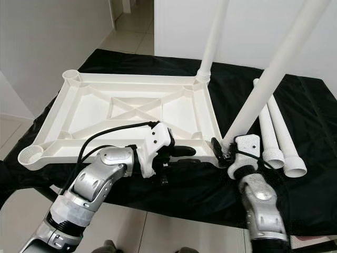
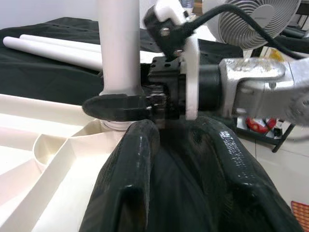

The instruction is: Building children table

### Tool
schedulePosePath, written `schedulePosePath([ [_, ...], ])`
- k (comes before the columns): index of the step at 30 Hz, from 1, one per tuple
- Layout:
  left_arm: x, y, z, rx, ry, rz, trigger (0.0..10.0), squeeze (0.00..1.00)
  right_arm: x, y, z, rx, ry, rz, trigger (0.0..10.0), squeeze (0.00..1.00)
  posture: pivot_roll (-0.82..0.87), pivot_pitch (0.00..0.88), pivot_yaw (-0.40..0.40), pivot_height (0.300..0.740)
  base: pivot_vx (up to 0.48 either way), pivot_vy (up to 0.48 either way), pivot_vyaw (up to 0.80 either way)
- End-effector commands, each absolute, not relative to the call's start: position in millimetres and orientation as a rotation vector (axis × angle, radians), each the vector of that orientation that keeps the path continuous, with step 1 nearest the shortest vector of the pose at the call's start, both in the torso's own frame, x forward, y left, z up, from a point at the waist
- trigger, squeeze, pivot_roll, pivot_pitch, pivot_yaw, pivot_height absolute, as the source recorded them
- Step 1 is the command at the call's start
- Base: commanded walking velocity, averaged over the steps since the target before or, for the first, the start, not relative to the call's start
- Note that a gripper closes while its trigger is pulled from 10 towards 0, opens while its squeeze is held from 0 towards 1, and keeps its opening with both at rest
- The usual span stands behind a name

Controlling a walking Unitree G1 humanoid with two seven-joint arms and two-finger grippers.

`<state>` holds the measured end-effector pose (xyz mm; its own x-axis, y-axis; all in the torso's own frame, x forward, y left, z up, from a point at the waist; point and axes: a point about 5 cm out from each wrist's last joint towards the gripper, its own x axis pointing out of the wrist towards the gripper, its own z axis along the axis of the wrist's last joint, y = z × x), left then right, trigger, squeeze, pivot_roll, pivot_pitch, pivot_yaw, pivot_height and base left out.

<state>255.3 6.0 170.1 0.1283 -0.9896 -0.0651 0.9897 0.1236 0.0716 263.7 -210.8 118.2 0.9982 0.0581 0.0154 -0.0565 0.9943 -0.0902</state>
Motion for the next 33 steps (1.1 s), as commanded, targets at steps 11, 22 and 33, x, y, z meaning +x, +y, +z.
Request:
schedulePosePath([
  [11, 266.2, 12.5, 166.9, 0.117, 0.001, -1.292, 10.0, 0.0, 263.9, -166.1, 104.1, 0.021, 0.08, -0.327, 10.0, 0.0, 0.03, 0.0, -0.037, 0.74, 0.0, 0.0, 0.0],
  [22, 265.1, 12.9, 168.0, 0.123, -0.02, -1.298, 10.0, 0.0, 264.5, -162.8, 111.0, 0.075, 0.068, -0.336, 10.0, 0.0, 0.02, 0.0, -0.036, 0.74, 0.0, 0.0, 0.0],
  [33, 263.6, 11.6, 168.0, 0.129, -0.024, -1.305, 10.0, 0.0, 268.7, -175.9, 118.5, 0.067, 0.016, -0.28, 10.0, 1.0, 0.02, 0.0, -0.028, 0.74, 0.0, 0.0, 0.0],
])
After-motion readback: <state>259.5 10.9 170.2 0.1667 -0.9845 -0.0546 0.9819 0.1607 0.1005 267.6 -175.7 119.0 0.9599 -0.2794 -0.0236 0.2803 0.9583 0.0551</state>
